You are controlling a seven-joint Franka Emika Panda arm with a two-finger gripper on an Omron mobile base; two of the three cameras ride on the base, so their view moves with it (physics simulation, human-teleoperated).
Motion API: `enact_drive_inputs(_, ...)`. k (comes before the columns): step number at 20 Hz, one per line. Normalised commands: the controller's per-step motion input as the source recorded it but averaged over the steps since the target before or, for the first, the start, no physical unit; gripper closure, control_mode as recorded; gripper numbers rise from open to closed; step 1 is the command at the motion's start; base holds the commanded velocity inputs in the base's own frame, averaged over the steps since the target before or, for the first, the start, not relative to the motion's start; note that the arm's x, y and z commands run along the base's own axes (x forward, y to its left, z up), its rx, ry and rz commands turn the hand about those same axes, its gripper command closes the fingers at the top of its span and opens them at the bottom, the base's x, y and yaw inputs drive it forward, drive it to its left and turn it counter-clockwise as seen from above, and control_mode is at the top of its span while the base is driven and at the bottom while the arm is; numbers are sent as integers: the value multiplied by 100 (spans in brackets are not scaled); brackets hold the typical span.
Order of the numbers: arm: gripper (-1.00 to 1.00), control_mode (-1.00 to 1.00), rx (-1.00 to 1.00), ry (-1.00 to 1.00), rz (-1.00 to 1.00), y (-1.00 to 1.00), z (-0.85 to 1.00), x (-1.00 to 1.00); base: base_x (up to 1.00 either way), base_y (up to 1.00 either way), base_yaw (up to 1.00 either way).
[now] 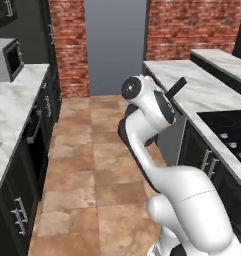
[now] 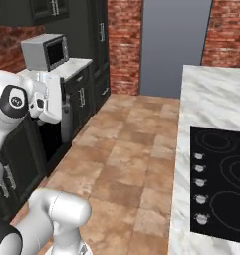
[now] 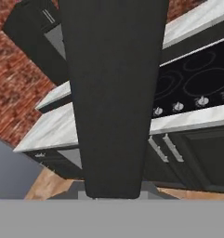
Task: Pick the pan from the cabinet and place it on the stove. Then turn on the stove burner for the pan.
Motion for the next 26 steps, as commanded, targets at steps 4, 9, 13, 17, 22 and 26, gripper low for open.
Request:
enact_drive_inputs(4,100,100,0,0,0,0,0,0,3,44,-57)
enact_drive_inputs(9,100,100,0,0,0,0,0,0,8,42,-57)
enact_drive_inputs(13,100,100,0,0,0,0,0,0,18,37,-58)
enact_drive_inputs(17,100,100,0,0,0,0,0,0,17,38,-58)
enact_drive_inputs(22,100,100,0,0,0,0,0,0,21,41,-56)
enact_drive_inputs(26,100,100,0,0,0,0,0,0,28,46,-53)
